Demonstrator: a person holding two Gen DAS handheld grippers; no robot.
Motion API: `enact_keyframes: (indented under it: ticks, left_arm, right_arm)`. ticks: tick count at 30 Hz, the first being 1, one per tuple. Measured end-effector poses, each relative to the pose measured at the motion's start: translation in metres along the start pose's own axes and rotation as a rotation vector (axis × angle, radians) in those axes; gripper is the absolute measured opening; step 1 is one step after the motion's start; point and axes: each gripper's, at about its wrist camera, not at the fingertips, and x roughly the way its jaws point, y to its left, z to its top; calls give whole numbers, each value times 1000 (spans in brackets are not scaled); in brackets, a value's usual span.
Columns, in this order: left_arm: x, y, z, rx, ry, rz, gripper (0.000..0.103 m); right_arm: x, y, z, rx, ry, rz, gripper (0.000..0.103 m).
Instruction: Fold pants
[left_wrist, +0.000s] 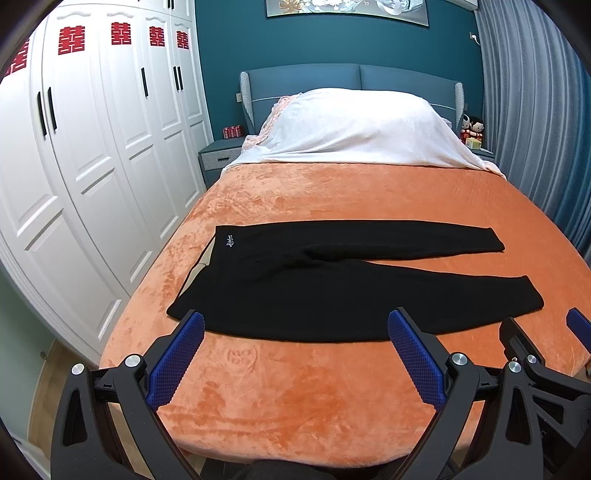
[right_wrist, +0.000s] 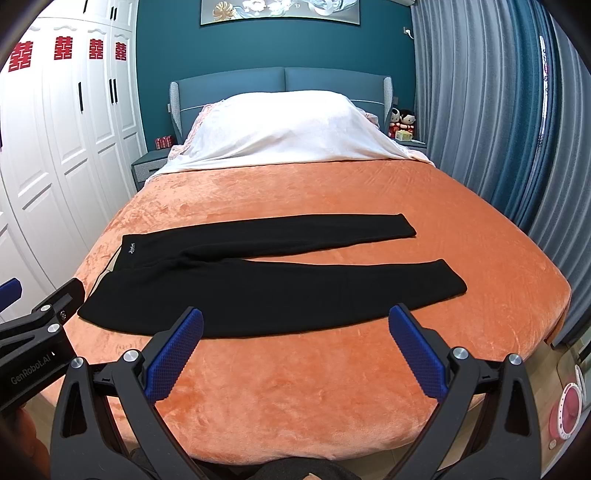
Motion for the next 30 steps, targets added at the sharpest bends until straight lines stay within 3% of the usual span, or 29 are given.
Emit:
enact_keyframes:
  ticks: [30]
  left_arm:
    - [6, -4, 1, 7, 18, -2, 98]
  right_arm:
    - [9, 2, -1, 3, 15, -4, 98]
